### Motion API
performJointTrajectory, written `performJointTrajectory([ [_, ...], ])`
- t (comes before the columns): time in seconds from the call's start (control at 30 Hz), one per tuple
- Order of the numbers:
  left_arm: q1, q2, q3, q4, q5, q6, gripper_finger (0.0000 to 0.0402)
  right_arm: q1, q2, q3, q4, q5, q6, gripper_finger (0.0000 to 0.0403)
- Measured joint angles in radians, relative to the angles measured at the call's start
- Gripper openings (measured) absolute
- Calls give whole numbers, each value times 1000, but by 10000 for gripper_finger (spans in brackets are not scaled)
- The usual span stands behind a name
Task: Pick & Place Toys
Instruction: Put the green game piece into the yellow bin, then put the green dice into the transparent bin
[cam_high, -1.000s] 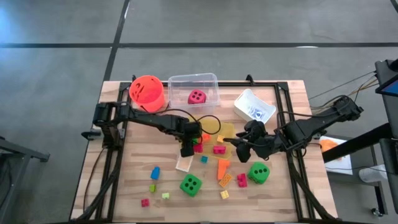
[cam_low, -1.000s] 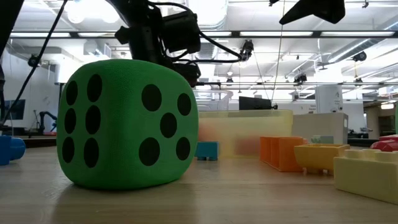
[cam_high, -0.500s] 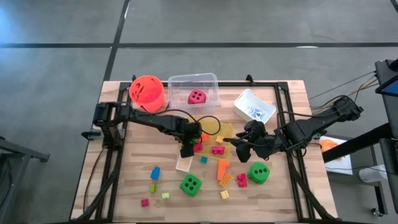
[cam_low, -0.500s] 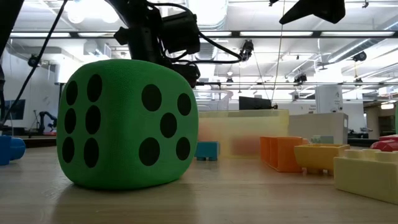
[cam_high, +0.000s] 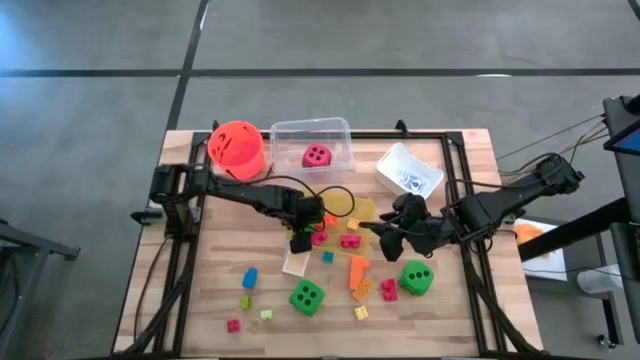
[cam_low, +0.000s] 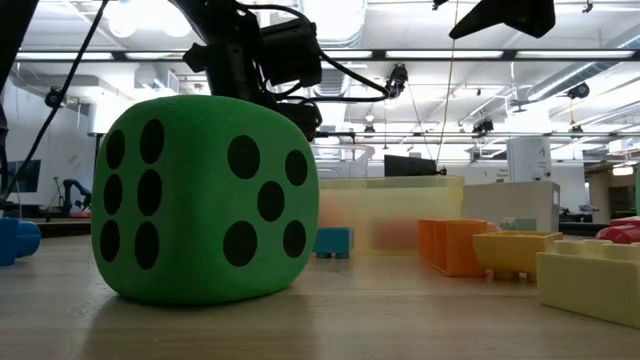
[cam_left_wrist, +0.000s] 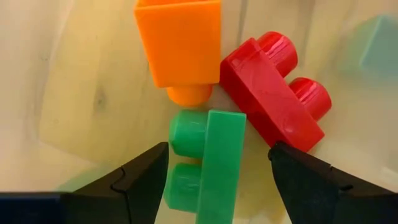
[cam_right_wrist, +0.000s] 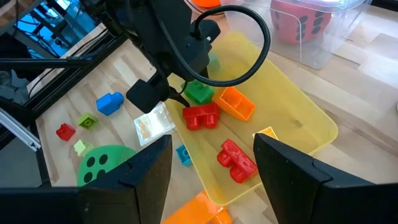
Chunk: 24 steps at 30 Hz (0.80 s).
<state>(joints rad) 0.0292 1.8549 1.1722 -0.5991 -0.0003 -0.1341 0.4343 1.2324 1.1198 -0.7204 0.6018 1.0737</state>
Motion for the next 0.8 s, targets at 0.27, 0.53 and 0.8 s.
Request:
performJointTrajectory([
  [0.27,1,-5,14,-25,2,7,276,0,0,0,0,0,2,221],
  [0.53,2,-19,97,-112,5,3,276,0,0,0,-8,-59,32,221],
  [0.8,2,-130,125,-202,1,-42,276,2,0,7,-7,-176,-35,221],
])
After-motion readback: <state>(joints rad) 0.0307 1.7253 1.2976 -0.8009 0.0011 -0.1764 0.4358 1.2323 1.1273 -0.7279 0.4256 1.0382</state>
